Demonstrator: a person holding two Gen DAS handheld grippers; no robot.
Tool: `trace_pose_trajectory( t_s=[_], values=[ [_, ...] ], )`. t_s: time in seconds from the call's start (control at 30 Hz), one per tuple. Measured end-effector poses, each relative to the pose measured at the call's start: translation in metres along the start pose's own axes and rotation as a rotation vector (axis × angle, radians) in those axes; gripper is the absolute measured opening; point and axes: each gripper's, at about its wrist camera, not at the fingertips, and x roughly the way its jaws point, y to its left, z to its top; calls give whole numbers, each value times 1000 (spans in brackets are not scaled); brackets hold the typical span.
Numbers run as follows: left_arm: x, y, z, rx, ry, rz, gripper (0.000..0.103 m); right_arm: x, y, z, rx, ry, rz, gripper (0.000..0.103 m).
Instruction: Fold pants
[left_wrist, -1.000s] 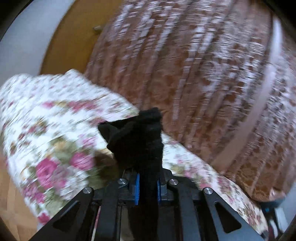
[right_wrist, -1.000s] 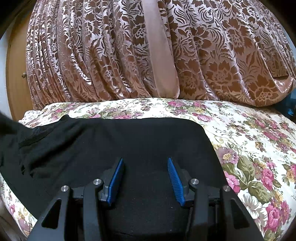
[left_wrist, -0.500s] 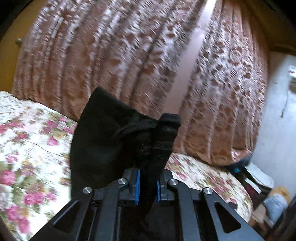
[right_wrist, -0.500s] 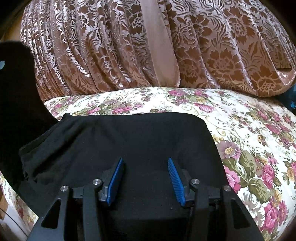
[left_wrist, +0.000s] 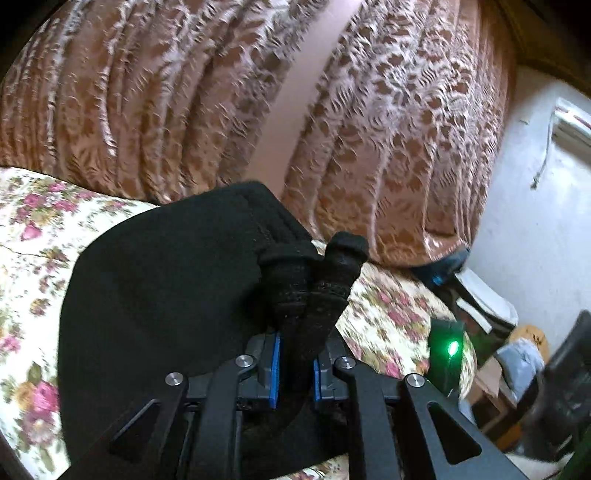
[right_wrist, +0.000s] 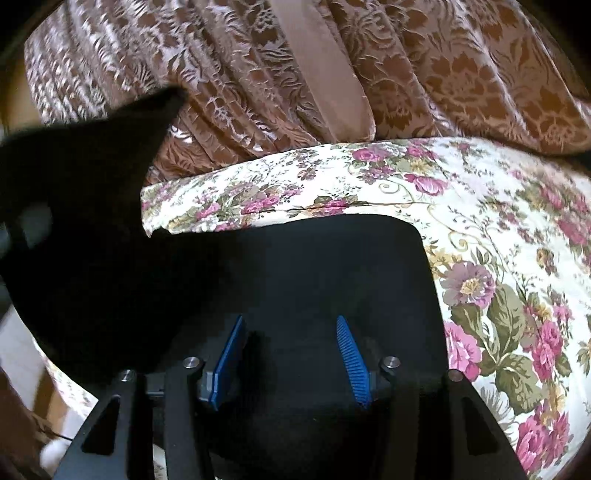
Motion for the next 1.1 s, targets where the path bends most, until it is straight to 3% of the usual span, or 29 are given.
trace_pose_trajectory(
  t_s=[0.13,0.37,0.6,0.7,0.77,0.83,0.97,1.1],
  values=[
    [8,-17,-18,51,41,-27,13,-22,-20,8,117,-49,-9,53],
    [36,-40,-50,158,125,-17,13,-56,-53,20,246,-172,53,58],
    [59,-43,-72,222,229,41,15,-54,-48,20,257,-163,133,58],
    [54,-44,-73,220,237,11,33,-45,-42,17,246,-130,153,58],
    [43,-41,-69,167,243,-75,58,-39,-38,15,239,-107,168,58],
    [26,-37,-66,116,209,-142,60,-36,-36,13,245,-92,191,58],
    [1,-22,-56,89,140,-73,60,-30,-37,11,252,-65,199,58],
    [-17,14,-40,26,70,81,60,-18,-38,12,265,-1,215,58]
  ],
)
